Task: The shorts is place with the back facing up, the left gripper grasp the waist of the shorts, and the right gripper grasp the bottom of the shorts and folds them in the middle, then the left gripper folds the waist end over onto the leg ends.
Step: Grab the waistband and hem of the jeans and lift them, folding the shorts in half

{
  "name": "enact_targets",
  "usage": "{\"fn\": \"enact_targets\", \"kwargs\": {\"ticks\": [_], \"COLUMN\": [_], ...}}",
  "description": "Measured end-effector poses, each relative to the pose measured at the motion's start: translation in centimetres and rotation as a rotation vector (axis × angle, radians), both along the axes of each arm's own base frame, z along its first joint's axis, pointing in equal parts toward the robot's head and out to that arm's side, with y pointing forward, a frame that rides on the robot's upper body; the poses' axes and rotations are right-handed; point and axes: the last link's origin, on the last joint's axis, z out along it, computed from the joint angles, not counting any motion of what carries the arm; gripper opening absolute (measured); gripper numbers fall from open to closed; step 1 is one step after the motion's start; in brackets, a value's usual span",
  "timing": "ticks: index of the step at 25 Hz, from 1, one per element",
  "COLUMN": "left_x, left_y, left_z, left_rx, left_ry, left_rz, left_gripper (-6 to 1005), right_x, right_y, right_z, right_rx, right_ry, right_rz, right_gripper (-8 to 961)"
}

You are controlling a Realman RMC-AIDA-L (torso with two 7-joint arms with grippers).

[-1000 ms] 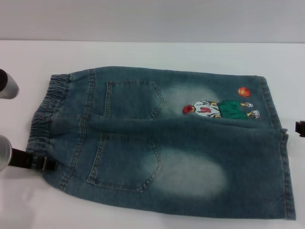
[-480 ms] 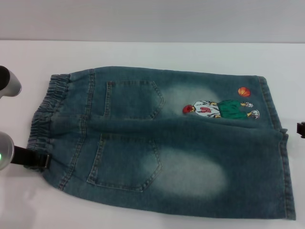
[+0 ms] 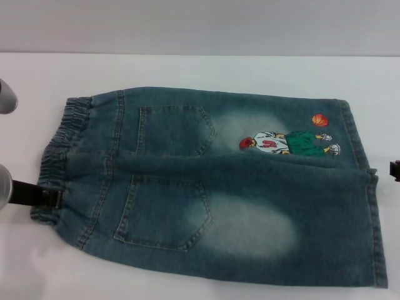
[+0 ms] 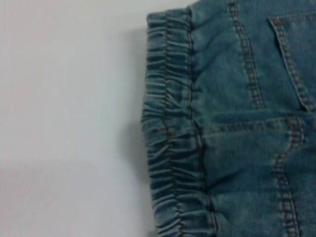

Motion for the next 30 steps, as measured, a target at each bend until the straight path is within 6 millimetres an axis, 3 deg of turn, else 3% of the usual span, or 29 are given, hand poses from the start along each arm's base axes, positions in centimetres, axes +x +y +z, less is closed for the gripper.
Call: {"fn": "enact_targets", "kwargs": {"ticks": [3,17,19,25,30], "left_x": [0.1,-0.9,-0.9,-1.3,-1.5], "left_y": [0.0,-0.3,-0.2,0.2,0.4], "left_z": [0.1,-0.1,-0.2,-0.8,-1.1], "left_rx": [0.009,-0.022,-0.022,-0.032,-0.041], "left_ry": [-0.002,0.042,0.041,0.039,0.041], "left_rz": [-0.004,0.036,0.035,0.04,0.046], "left_gripper": [60,473,730,832,832], "right_x": [0.2,0.2,0.2,0.3,0.4], "right_y": [0.0,0.3,0.3,0.2,0.2], "right_z": [0.0,0.0,0.0,0.0,-0.1], "right_rx": [0.0,-0.006,-0.01,-0.012,-0.014], "right_ry": [-0.003,-0.012,-0.016,-0.018,-0.019], "right_rz": [-0.004,0.002,0.004,0.0,-0.002], "right_gripper": [542,542,542,542,542]}}
